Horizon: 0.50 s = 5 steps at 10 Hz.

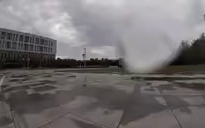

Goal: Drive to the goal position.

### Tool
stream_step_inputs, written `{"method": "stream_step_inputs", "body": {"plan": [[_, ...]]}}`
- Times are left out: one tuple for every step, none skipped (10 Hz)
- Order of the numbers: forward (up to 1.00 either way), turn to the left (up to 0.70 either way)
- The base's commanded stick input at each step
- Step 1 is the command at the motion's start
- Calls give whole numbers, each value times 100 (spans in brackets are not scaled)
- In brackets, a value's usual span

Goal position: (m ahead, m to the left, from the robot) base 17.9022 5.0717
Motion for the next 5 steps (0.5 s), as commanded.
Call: {"method": "stream_step_inputs", "body": {"plan": [[70, 0], [70, 0], [70, 2], [70, 27], [70, 34]]}}
